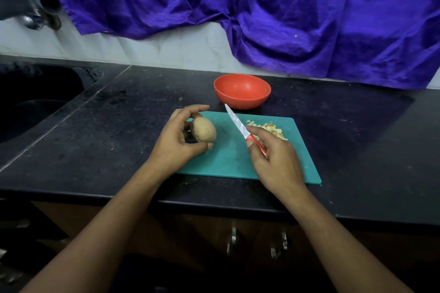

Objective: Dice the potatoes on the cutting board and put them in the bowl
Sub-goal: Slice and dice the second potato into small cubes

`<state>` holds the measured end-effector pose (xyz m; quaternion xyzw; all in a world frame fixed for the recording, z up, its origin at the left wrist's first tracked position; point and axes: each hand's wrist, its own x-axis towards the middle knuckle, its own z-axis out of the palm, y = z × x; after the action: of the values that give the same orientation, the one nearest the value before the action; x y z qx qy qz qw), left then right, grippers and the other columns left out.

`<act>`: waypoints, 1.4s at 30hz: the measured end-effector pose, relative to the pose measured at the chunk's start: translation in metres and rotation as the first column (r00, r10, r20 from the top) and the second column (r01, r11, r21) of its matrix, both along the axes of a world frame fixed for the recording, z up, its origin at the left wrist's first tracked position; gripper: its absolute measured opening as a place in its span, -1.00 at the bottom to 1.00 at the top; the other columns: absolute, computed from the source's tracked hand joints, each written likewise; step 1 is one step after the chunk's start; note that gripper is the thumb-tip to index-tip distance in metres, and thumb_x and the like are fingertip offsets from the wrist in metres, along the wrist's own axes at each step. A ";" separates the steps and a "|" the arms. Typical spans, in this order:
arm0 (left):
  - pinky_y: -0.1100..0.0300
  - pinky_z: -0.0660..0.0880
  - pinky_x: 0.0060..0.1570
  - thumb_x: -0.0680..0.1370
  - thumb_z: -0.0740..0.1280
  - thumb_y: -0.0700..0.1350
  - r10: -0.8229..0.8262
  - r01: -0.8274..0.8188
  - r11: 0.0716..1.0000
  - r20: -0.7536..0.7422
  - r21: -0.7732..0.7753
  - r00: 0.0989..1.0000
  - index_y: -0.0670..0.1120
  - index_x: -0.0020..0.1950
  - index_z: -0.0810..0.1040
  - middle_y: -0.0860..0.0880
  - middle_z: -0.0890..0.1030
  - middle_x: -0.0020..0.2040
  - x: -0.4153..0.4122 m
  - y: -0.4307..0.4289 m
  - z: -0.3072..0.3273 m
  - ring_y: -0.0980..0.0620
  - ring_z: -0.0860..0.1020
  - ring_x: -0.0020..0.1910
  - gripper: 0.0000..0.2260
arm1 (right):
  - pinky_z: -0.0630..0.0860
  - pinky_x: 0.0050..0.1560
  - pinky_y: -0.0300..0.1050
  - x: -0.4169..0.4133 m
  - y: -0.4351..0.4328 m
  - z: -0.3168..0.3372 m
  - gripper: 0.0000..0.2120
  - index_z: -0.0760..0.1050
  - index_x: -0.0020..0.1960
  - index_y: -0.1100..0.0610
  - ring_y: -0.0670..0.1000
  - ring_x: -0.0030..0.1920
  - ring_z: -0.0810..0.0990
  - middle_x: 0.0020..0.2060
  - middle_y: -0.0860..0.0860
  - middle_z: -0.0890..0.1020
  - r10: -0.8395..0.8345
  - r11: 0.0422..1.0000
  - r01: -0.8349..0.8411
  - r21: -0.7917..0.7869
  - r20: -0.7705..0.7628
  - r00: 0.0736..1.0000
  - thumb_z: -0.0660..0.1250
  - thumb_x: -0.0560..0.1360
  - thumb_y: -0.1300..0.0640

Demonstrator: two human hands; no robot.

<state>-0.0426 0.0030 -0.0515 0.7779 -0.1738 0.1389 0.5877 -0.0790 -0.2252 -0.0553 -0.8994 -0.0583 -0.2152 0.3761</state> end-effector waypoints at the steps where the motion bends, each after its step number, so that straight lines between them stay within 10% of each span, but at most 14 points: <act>1: 0.07 0.61 0.14 0.28 0.58 -0.18 0.013 -0.013 1.000 -0.005 -0.001 1.000 0.13 0.29 0.57 -0.03 0.48 0.21 0.000 0.000 0.000 -0.09 0.61 0.09 -0.39 | 0.59 0.17 -0.02 0.000 0.000 0.000 -0.65 0.55 0.41 -0.10 -0.07 0.19 0.63 0.22 -0.15 0.68 0.003 1.000 -0.003 0.004 0.000 1.000 0.31 0.63 0.02; 23: 0.14 0.56 0.18 0.56 0.47 -0.18 -0.153 0.147 0.985 -0.061 -0.089 0.986 0.08 0.42 0.51 -0.05 0.56 0.30 0.002 0.003 -0.003 -0.02 0.63 0.12 -0.55 | 0.58 0.16 -0.02 0.002 -0.002 -0.003 -0.64 0.53 0.42 -0.09 -0.07 0.17 0.62 0.21 -0.14 0.67 0.017 1.000 -0.017 0.000 0.000 1.000 0.31 0.64 0.02; 29: 0.07 0.60 0.12 0.60 0.43 -0.08 -0.131 0.127 0.990 -0.083 -0.058 0.988 -0.01 0.34 0.57 0.02 0.67 0.21 0.000 -0.002 0.000 0.02 0.63 0.21 -0.69 | 0.55 -0.25 0.12 0.002 -0.001 -0.001 -0.85 0.51 0.22 -0.01 0.10 -0.24 0.59 -0.14 -0.01 0.64 0.074 0.917 -0.125 0.378 0.147 0.986 0.25 0.67 0.09; 33: 0.14 0.65 -0.05 0.59 0.40 -0.08 -0.165 0.148 0.979 -0.124 -0.137 0.978 -0.11 0.33 0.58 -0.04 0.69 0.18 -0.001 -0.001 0.001 -0.03 0.65 0.18 -0.68 | 0.45 -0.26 -0.18 -0.004 0.020 0.010 -0.94 0.48 0.07 0.05 -0.06 -0.30 0.48 -0.18 0.03 0.56 0.128 0.845 -0.100 0.526 -0.018 0.992 0.33 0.62 0.17; 36: 0.12 0.65 -0.03 0.60 0.41 -0.14 -0.182 0.165 0.975 -0.106 -0.147 0.978 -0.12 0.31 0.59 -0.07 0.69 0.17 -0.001 0.000 -0.001 -0.04 0.66 0.16 -0.72 | 0.33 -0.45 -0.36 0.000 0.039 0.021 -0.70 0.51 0.00 0.07 -0.18 -0.46 0.43 -0.18 0.05 0.68 0.185 0.788 -0.020 0.615 -0.207 0.961 0.42 0.55 -0.17; 42: 0.11 0.63 -0.03 0.44 0.57 -0.06 -0.134 0.125 0.981 -0.053 -0.152 0.990 -0.04 0.20 0.62 -0.05 0.70 0.11 -0.004 -0.001 0.000 -0.08 0.68 0.05 -0.64 | 0.12 -0.59 -0.27 0.005 0.048 0.047 -0.39 0.56 0.14 0.13 -0.13 -0.60 0.21 -0.17 0.12 0.76 0.323 0.786 0.062 0.615 -0.494 0.808 0.41 0.45 -0.39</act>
<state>-0.0470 0.0025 -0.0510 0.7232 -0.1948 0.0884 0.6567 -0.0739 -0.1773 -0.0078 -0.7463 0.0643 0.0872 0.6567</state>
